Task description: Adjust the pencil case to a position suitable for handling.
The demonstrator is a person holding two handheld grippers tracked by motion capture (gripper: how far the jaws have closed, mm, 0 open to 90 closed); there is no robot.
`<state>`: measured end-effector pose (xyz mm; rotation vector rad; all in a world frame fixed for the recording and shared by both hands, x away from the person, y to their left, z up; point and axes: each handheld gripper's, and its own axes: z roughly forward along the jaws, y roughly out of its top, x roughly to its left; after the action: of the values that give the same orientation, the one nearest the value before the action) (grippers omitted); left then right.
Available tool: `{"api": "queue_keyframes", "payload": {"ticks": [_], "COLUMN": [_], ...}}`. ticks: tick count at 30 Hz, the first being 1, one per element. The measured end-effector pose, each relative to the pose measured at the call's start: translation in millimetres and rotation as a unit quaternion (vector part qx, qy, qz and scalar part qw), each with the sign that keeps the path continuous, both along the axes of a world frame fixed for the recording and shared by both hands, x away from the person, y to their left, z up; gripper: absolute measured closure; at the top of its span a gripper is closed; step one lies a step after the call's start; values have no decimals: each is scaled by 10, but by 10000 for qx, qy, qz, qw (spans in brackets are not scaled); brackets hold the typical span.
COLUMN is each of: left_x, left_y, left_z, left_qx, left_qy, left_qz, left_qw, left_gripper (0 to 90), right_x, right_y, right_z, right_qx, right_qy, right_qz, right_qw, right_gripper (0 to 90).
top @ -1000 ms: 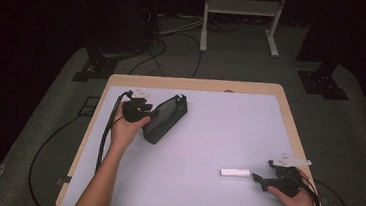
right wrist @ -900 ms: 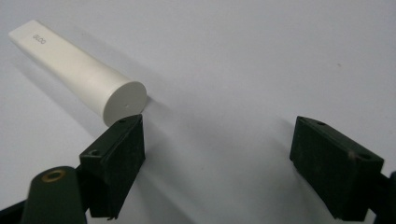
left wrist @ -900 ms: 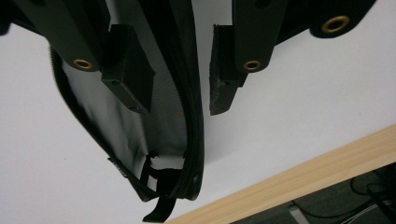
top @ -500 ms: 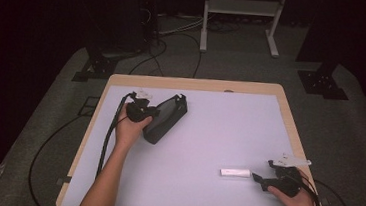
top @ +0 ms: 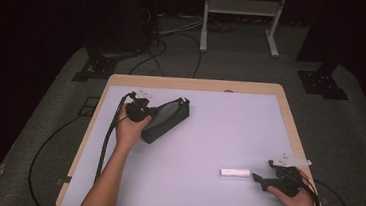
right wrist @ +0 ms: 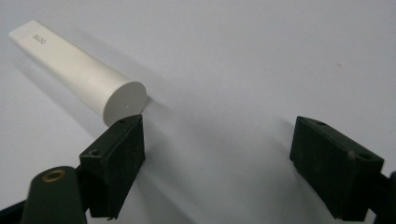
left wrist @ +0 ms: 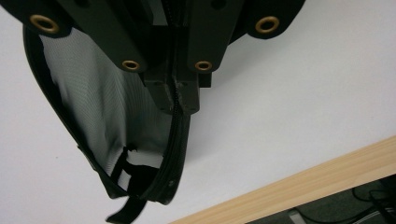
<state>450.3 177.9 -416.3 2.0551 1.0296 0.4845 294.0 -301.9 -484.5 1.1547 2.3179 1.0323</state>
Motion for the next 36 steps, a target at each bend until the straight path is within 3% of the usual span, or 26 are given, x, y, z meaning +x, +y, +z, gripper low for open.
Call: {"api": "queue_keyframes", "payload": {"ticks": [15, 22, 36], "left_x": [-184, -291, -516], "left_y": [-59, -41, -80], "left_z": [156, 170, 235], "left_qx": [-169, -338, -417], "left_qy": [-2, 44, 74], "left_qz": [-180, -183, -302], "left_qw": [9997, 9993, 9986], "left_gripper": [886, 885, 885], "right_x": [1, 1, 1], "right_y": [-1, -1, -2], "right_z": [0, 1, 0], "right_qx": [0, -1, 1], "right_qy": [-1, 3, 3], "right_qz": [3, 2, 2], "right_qw": [10000, 10000, 10000], "right_gripper": [169, 169, 169]}}
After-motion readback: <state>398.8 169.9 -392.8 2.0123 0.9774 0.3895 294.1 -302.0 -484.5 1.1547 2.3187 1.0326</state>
